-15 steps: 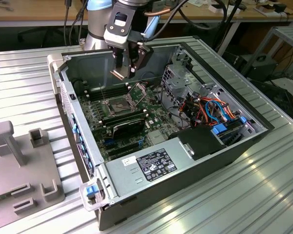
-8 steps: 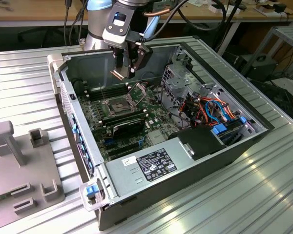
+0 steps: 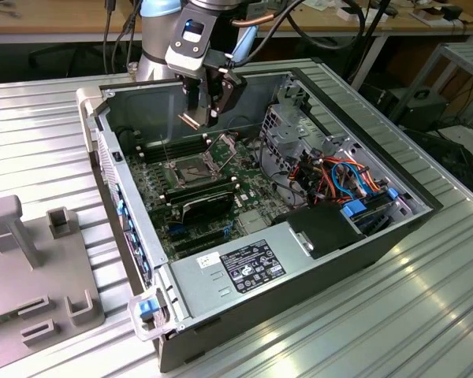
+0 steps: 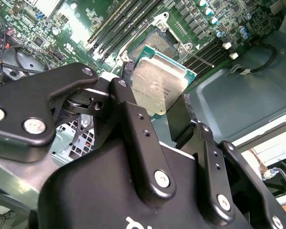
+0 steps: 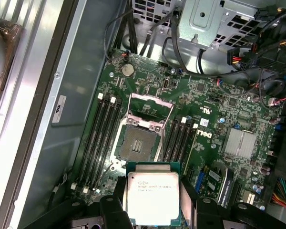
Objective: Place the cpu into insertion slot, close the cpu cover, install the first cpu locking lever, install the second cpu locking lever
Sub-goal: 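Place the cpu into insertion slot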
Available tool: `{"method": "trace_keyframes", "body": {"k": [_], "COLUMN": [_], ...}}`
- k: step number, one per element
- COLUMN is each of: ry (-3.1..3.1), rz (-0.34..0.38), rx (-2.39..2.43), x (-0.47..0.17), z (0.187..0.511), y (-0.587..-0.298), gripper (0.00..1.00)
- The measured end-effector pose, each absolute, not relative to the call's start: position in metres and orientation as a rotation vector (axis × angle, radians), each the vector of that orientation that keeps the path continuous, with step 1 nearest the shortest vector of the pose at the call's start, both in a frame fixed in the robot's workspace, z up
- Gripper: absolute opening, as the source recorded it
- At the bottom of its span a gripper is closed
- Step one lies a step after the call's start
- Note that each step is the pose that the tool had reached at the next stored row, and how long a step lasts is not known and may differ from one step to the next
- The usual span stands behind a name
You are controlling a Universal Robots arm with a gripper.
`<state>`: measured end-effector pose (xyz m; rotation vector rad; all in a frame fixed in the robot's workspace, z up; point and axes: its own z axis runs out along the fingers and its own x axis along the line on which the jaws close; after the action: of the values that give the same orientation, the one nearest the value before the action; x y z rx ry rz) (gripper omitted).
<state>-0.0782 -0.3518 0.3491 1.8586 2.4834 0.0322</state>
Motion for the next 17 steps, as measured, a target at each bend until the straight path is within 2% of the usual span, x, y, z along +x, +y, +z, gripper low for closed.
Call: {"method": "trace_keyframes", "body": {"k": [7,17], "ry": [2.378,2.268], "rz": [0.024,0.012], "rx": [1.997,2.129], "x": [-0.078,-0.067], "z": [0.343,0.317], "y": [-0.351,-0.347], "gripper": [0.53,0.53]}}
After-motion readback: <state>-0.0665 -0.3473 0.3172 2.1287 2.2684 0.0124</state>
